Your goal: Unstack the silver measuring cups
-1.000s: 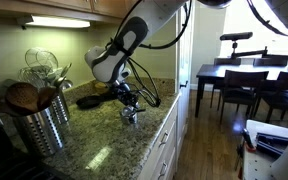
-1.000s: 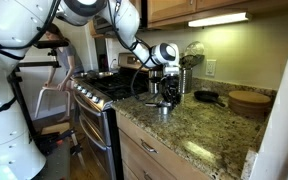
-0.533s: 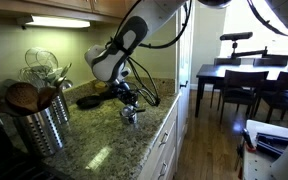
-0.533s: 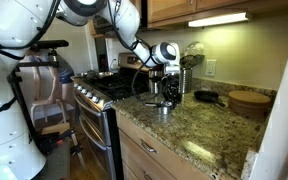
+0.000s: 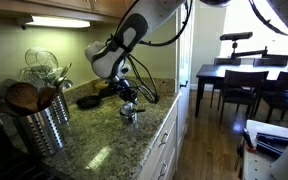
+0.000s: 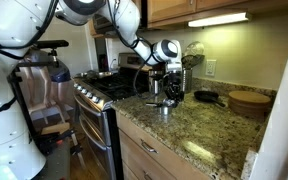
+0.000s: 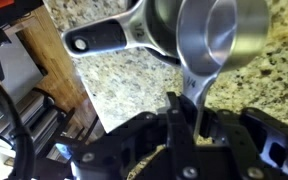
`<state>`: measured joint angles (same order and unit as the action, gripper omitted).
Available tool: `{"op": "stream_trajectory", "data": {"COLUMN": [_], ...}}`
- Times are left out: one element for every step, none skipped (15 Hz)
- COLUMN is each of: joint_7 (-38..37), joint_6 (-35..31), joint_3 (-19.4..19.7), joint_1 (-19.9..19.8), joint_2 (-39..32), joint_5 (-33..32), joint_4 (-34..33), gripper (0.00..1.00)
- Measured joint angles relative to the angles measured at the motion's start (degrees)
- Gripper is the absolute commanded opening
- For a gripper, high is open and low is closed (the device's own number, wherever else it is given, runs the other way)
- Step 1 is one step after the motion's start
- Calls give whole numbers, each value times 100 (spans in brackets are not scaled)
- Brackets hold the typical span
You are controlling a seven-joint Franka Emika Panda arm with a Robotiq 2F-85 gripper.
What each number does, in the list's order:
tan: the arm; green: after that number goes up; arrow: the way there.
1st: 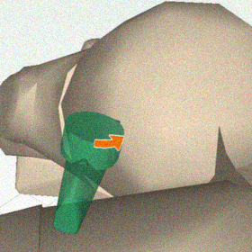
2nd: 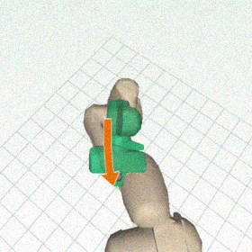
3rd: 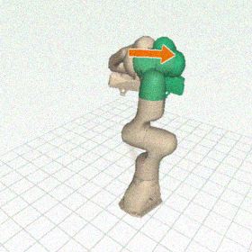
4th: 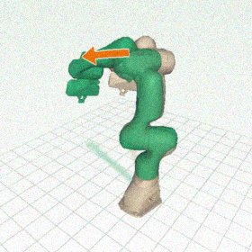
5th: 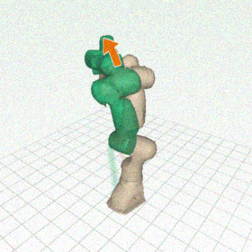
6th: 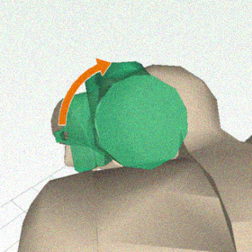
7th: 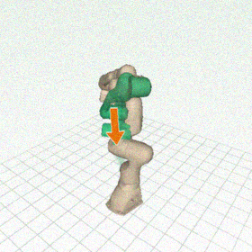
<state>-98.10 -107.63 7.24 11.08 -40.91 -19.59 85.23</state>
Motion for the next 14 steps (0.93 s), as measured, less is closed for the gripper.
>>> {"op": "stream_trajectory", "data": {"joint_7": [0, 0, 0, 0, -4, -10, -23, -41, -58, -82, -102, -119, -134, -158], "joint_6": [3, 6, 11, 13, 15, 16, 18, 20, 21, 24, 30, 39, 46, 53], "joint_3": [24, 53, 85, 116, 150, 181, 214, 243, 262, 281, 293, 303, 311, 314], "joint_1": [-1, -1, -2, -4, -6, -10, -11, -17, -28, -41, -62, -81, -97, -116], "joint_2": [10, 16, 21, 27, 36, 48, 66, 95, 137, 170, 201, 239, 287, 331], "joint_5": [-1, -2, -2, -2, -2, -2, -2, -2, -2, -2, -2, -2, -2, -2], "joint_4": [0, -1, -1, -1, 0, 0, 4, 14, 35, 45, 54, 77, 119, 170], "gripper": [1, 1, 1, 1, 1, 1, 1, 1, 1, 1, 1, 1, 1, 1]}}
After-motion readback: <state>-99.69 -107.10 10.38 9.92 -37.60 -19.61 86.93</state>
